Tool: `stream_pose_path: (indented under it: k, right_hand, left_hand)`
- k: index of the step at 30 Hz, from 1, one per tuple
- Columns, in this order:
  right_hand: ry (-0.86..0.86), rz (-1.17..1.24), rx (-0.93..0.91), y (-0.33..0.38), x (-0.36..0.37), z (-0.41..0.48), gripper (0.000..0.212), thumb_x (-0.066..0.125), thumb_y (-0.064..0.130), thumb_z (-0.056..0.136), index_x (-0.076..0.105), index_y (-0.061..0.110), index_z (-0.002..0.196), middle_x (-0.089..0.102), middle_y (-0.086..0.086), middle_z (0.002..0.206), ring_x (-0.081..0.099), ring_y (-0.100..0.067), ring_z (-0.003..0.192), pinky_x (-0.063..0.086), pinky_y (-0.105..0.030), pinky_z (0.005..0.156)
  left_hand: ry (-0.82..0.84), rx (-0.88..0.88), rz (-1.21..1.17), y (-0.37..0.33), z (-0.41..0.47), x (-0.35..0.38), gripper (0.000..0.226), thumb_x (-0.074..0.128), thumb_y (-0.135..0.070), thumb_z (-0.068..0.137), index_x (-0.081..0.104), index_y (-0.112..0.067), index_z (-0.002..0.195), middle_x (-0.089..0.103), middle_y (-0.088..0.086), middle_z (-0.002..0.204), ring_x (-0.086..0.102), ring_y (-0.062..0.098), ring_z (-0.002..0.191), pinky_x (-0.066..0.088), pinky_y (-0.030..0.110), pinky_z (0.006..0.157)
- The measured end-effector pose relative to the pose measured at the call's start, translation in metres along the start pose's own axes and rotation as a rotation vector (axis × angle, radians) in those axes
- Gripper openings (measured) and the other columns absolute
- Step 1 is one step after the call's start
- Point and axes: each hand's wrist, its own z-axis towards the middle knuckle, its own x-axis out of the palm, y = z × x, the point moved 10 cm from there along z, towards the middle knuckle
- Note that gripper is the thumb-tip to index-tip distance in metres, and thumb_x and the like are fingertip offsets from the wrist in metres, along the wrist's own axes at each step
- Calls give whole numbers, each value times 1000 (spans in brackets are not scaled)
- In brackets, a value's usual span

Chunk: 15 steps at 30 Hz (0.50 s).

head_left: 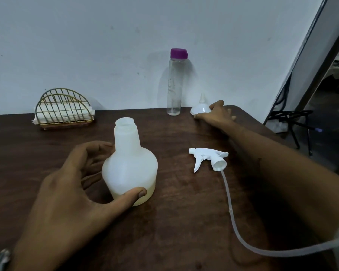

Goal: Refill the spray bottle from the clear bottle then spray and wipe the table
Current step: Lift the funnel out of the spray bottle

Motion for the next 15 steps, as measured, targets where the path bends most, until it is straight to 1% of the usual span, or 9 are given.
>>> stream_pose_path:
  k: [2,3,4,6,8,10,13,15]
  right_hand:
    - [5,-16,6,-2,2,2,87,76,65,75,43,14,137,56,-2,139,34,-31,144,27,-44,101]
    - [10,-20,6,-2,2,1,87,75,66,75,43,14,138,56,-2,139,34,-30,144,27,-44,102]
    - [20,-24,8,-2,3,0,88,75,66,76,42,14,139,55,-3,140,34,-30,145,27,-44,104]
    - [47,-38,18,-2,1,-5,94,77,65,76,37,14,144,52,-7,145,32,-31,146,28,-45,110]
    - [71,-32,21,-1,-2,-10,102,81,63,75,31,13,149,48,-9,149,33,-33,147,32,-48,115]
    - [101,22,30,-1,-4,-14,110,84,60,72,27,12,153,46,-10,151,35,-34,147,34,-49,117]
    - [132,125,63,-1,-12,-26,115,85,57,72,23,8,155,43,-11,153,43,-32,141,43,-44,112]
    - [160,162,65,1,-17,-38,106,84,51,78,26,5,153,46,-10,147,50,-29,132,46,-38,101]
  left_hand:
    - [-7,0,-16,1,0,0,90,94,-55,40,53,-49,120,59,-43,116,59,-22,101,47,2,86]
    - [-12,-2,-21,1,-1,0,89,94,-55,41,53,-49,119,59,-43,116,58,-23,101,48,2,84]
    - [-15,-5,-23,0,-1,0,88,94,-54,41,53,-49,119,58,-44,116,57,-24,102,49,2,82]
    - [-16,-11,-13,-1,-1,-1,88,93,-56,41,53,-49,119,57,-45,117,55,-25,103,50,7,79]
    - [-14,-23,-1,-3,0,-2,88,92,-58,41,52,-48,119,60,-42,114,55,-24,104,46,12,84]
    - [-3,-40,-2,-4,0,-3,87,92,-57,43,52,-46,119,61,-35,114,58,-18,105,47,14,87]
    - [12,-57,3,-8,-1,-3,86,93,-55,47,51,-44,122,61,-27,120,61,-6,108,48,18,90]
    - [14,-63,9,-7,-1,-3,86,93,-55,50,50,-42,124,61,-24,122,61,-3,109,48,17,89]
